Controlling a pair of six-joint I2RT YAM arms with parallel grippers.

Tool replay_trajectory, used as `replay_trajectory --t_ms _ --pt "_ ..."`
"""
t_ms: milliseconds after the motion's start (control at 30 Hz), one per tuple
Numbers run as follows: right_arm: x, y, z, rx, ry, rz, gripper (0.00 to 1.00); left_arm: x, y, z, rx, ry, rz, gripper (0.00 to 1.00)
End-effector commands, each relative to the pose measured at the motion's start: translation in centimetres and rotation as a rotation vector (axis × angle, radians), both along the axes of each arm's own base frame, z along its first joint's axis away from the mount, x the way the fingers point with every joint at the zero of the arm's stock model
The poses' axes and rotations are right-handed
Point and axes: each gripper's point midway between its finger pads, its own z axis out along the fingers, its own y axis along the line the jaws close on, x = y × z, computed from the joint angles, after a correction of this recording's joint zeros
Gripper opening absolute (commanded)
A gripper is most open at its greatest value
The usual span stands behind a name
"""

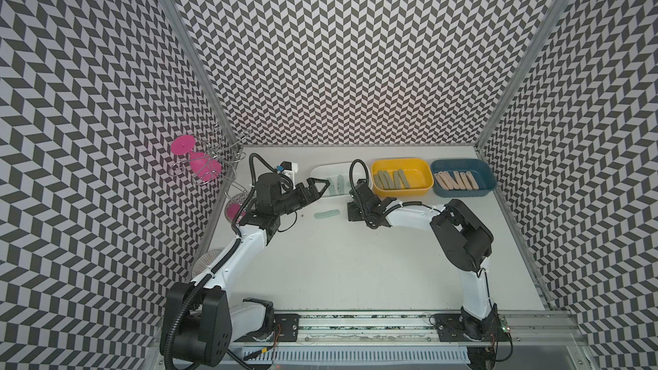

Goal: Place the fruit knives into the storage box by color
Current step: Pick up the fruit knife from the center of the board.

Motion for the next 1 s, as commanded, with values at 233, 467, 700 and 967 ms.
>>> replay_trajectory --t_ms 233,467,700,967 --pt "-2.9 -2.9 -3.3 -0.139 0.036 -0.015 0.35 -0.1 -0.2 0.2 0.001 -0.022 0.0 1.0" --pt "-5.2 -4.0 -2.7 -0.076 0.041 0.014 0.23 -0.2 -0.4 0.0 -0.004 -0.019 -0.003 1.0" --pt "-7.7 -4.9 -0.9 0.018 0.022 0.069 0.22 -0.7 -0.8 -0.5 0.001 -0.01 -0.014 1.0" --pt "-8.6 -4.1 3.5 0.154 -0.02 0.105 0.22 -0.5 -1.1 -0.7 -0.004 -0.003 -0.018 1.0"
